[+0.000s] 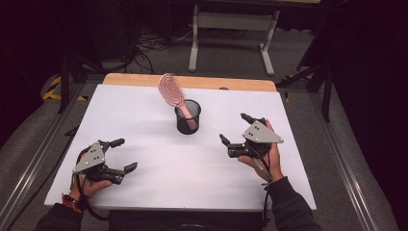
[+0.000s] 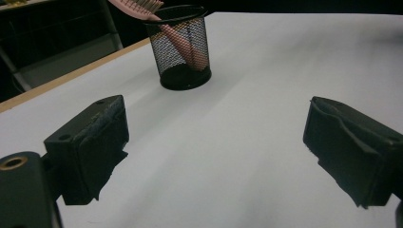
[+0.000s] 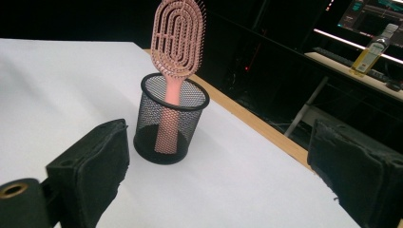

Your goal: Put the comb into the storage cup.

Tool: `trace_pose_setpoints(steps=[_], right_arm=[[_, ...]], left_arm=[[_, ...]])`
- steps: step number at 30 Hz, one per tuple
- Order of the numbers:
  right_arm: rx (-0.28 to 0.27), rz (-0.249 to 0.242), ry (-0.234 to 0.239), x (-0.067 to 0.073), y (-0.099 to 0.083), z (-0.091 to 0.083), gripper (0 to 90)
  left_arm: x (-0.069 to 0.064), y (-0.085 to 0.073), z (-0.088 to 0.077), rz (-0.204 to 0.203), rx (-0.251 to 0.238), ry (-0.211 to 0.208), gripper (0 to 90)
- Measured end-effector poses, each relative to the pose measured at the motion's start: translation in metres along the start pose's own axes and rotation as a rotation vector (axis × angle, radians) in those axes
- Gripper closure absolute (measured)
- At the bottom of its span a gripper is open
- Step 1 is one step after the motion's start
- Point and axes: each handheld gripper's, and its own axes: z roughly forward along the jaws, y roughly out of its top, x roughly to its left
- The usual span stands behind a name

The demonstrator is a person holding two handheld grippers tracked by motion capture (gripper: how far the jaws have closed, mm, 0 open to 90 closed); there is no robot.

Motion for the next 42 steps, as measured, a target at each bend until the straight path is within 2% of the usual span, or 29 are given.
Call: trace_pose_setpoints(steps=[15, 24, 26, 29, 42], right_arm=[[0.005, -0.026, -0.006, 0.008, -0.018, -0.012, 7.3], [0.008, -0.033, -0.029, 0.01, -0.03, -0.021, 7.3], [0.003, -0.035, -0.023, 0.009, -0.034, -0.023, 7.3], [0.015, -0.054, -0.027, 0.01, -0.04, -0.026, 7.2], [0.041, -0.023, -0.008, 0.01, -0.063, -0.035, 4.9]], left_arm=[[-0.001, 0.0, 0.001, 0.01, 0.007, -0.012, 8.9], [-0.001, 0.0, 0.002, 0.01, 0.014, -0.012, 7.7], [-0.001, 0.0, 0.002, 0.012, 0.016, -0.013, 7.6], [-0.001, 0.0, 0.002, 0.008, 0.016, -0.013, 6.8], [-0.001, 0.0, 0.003, 0.004, 0.017, -0.007, 6.0]])
